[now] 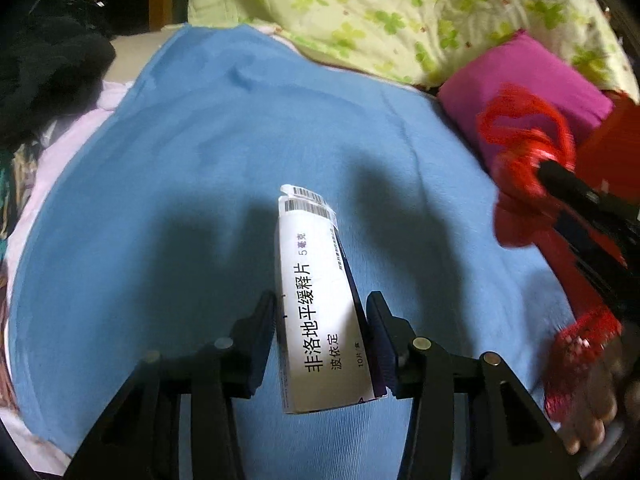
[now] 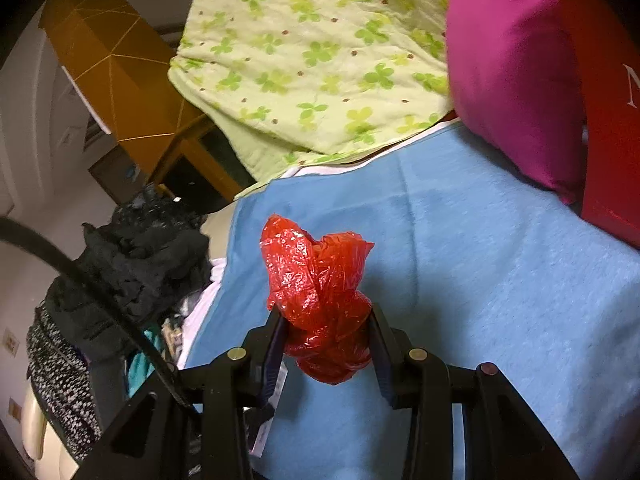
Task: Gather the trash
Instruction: 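Grasp the white medicine box with the left gripper while the right gripper holds the red bag, then carry the white box and red bag toward the red mesh basket with both grippers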
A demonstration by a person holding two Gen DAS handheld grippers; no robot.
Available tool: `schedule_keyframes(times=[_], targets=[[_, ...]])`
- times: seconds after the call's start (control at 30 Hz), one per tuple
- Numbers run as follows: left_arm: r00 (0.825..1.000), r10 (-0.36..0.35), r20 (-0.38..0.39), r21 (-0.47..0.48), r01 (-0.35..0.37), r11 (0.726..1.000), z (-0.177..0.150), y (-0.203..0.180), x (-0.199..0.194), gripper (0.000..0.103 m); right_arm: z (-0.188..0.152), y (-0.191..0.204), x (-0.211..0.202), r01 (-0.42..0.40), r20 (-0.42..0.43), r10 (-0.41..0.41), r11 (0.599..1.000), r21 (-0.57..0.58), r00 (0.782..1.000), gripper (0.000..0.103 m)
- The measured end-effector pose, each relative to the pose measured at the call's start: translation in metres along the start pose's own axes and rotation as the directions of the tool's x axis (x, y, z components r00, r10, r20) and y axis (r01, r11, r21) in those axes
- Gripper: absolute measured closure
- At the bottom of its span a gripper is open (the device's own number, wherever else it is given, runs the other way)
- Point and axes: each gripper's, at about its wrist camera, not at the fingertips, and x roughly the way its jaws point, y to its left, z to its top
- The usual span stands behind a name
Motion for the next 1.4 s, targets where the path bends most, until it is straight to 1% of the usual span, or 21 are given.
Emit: schedule_keyframes(times=[0.07,0.17,0.3,0.43,0.63,0.77,0.9,0.97,1.03,1.17,1.4], targets=[[1.000,-0.007,0.031,0.013,0.007,1.000,-0.009,0.002,-0.021,0.055,-0.008,0.008,-0.009,-0.014,0.016,0.015,1.000,-0.027,1.000,0.061],[0.997,-0.021,0.072,0.028,0.019,0.999,-0.023,0.008,-0.049,0.055,-0.025,0.009,-0.026,-0.030,0.040,0.031,0.999,-0.018,0.999,0.061],[0.991,-0.025,0.134,0.049,0.019,0.999,-0.036,0.012,-0.079,0.055,-0.055,0.003,-0.050,-0.026,0.041,0.026,1.000,0.013,0.999,0.061],[0.979,-0.023,0.201,0.078,0.007,0.997,-0.049,0.010,-0.109,0.055,-0.084,0.000,-0.076,-0.007,0.047,0.007,1.000,-0.001,0.999,0.061],[0.953,-0.002,0.303,0.117,-0.035,0.993,-0.071,0.003,-0.154,0.055,-0.108,0.002,-0.109,-0.018,0.069,0.019,1.000,-0.014,0.997,0.061],[0.932,-0.006,0.363,0.131,-0.045,0.990,-0.080,-0.002,-0.180,0.055,-0.115,0.010,-0.127,-0.015,0.070,0.017,0.999,-0.032,0.997,0.061],[0.907,-0.010,0.421,0.148,-0.058,0.987,-0.091,-0.009,-0.205,0.055,-0.114,0.026,-0.147,-0.027,0.083,0.032,0.998,-0.056,0.996,0.061],[0.897,-0.012,0.442,0.153,-0.062,0.986,-0.094,-0.012,-0.213,0.055,-0.114,0.038,-0.160,-0.029,0.098,0.038,0.996,-0.089,0.995,0.061],[0.883,-0.009,0.470,0.157,-0.074,0.985,-0.098,-0.014,-0.223,0.055,-0.114,0.052,-0.172,-0.037,0.110,0.050,0.992,-0.122,0.993,0.061],[0.862,-0.011,0.507,0.162,-0.083,0.983,-0.104,-0.018,-0.238,0.055,-0.113,0.075,-0.192,-0.053,0.131,0.077,0.984,-0.172,0.988,0.061],[0.837,0.011,0.547,0.173,-0.126,0.977,-0.110,-0.024,-0.255,0.055,-0.113,0.100,-0.221,-0.088,0.176,0.130,0.969,-0.232,0.976,0.061]])
